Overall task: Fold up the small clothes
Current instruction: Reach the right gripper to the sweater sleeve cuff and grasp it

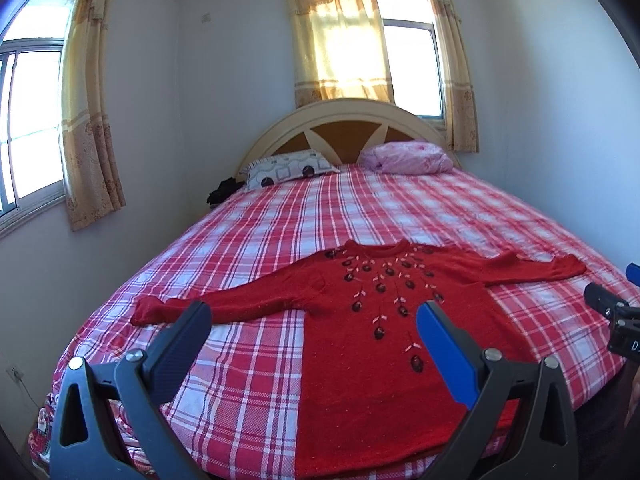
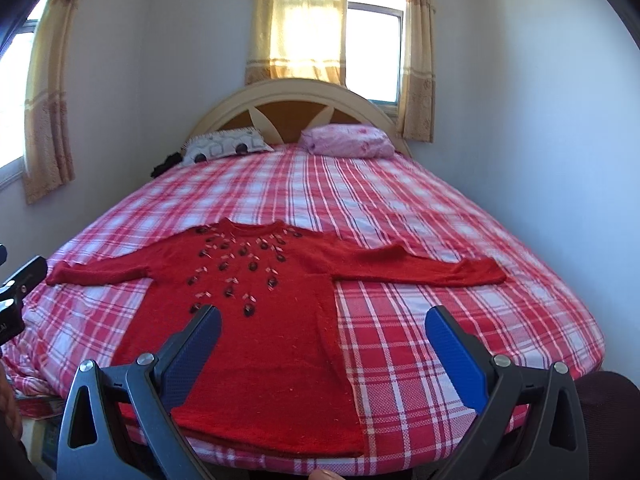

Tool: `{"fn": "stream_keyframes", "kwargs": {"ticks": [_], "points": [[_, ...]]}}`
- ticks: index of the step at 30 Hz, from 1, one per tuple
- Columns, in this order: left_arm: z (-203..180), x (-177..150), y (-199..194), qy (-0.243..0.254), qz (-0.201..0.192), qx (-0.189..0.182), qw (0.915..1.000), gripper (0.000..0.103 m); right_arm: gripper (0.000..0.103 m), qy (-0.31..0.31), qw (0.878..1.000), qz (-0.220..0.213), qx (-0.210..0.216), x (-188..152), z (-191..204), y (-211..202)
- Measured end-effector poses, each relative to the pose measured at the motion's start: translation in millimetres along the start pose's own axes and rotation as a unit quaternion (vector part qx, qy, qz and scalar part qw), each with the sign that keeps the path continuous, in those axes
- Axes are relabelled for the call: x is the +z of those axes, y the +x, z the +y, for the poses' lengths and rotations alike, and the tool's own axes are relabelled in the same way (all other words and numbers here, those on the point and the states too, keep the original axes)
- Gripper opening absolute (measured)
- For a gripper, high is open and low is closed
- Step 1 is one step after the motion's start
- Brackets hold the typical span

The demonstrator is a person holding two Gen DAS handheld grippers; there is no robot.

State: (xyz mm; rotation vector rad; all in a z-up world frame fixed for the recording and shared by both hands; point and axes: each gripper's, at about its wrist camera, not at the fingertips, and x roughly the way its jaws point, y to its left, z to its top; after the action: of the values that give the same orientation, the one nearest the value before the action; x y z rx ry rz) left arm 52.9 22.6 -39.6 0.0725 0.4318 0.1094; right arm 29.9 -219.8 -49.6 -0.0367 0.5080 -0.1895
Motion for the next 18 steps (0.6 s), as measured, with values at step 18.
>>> {"fn": "stream_keyframes", "kwargs": {"ticks": [18], "points": [[-59.0, 6.8, 143.5, 0.062, 0.075, -0.011, 0.9952, 0.103, 0.102, 0.006, 0.990, 0.117, -0.073, -8.7, -82.2, 162.3]]}}
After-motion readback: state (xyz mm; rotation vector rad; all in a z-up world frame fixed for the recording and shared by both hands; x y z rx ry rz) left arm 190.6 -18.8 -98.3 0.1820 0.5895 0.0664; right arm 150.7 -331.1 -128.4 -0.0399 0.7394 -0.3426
